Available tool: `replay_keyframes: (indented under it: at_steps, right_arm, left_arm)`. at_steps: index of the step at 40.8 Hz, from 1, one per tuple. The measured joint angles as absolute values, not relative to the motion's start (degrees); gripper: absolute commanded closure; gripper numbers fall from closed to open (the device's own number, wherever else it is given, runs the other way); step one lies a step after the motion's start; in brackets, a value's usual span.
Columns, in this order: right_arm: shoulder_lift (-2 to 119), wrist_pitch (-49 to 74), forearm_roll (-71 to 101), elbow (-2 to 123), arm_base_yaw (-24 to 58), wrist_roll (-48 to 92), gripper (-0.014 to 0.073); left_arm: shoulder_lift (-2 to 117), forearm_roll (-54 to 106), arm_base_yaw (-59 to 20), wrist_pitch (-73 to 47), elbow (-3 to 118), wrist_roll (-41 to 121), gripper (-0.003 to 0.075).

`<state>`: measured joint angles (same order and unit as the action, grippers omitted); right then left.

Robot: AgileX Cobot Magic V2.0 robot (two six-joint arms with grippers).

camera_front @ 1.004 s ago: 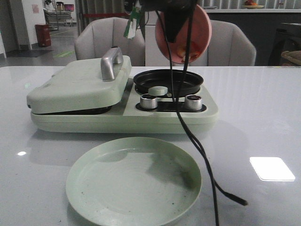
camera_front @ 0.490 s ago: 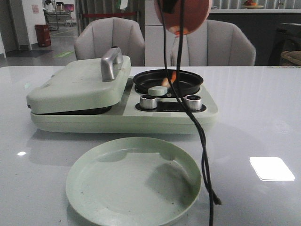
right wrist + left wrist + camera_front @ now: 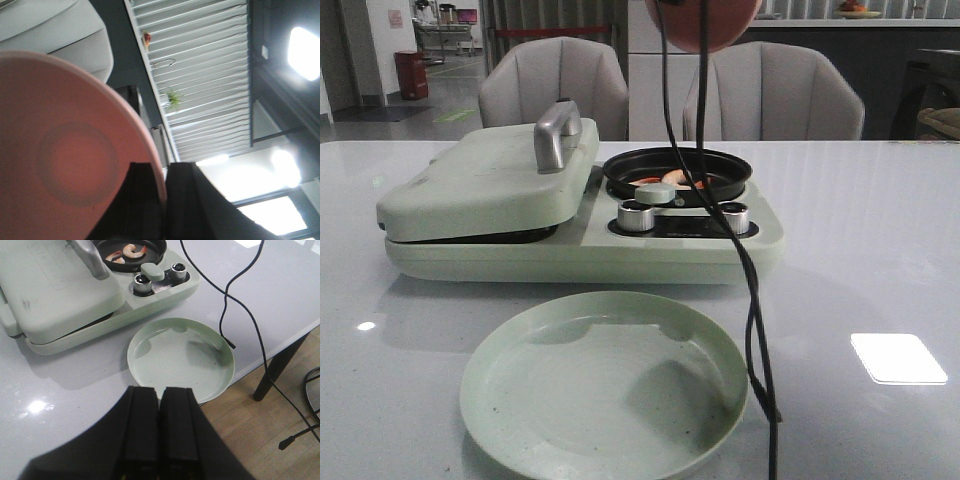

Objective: Make breakfast with bread and shrimp
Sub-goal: 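Lift the pink bowl over the black pan and tip the shrimp in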

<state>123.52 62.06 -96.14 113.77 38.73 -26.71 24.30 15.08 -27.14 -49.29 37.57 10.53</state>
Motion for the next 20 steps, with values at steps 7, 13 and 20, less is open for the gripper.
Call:
replay_keyframes:
  at_steps: [7,13,20]
  right_arm:
    - [122.55,61.95,-81.48,113.77,38.09,-26.01,0.0550]
    - [118.33,63.05,-64.55,113.14,35.36,-24.13,0.0550]
    - [108.61,64.14,-49.20,107.02,29.64,-23.71,0.0550]
  left_arm:
    - [24.30,15.08,-27.14,-49.29,37.57,10.53,0.0619]
    - [24.30,14.84,-27.14,-49.29,37.57,10.53,0.0619]
    - [24.30,14.72,-27.14,-49.29,37.57,10.53,0.0619]
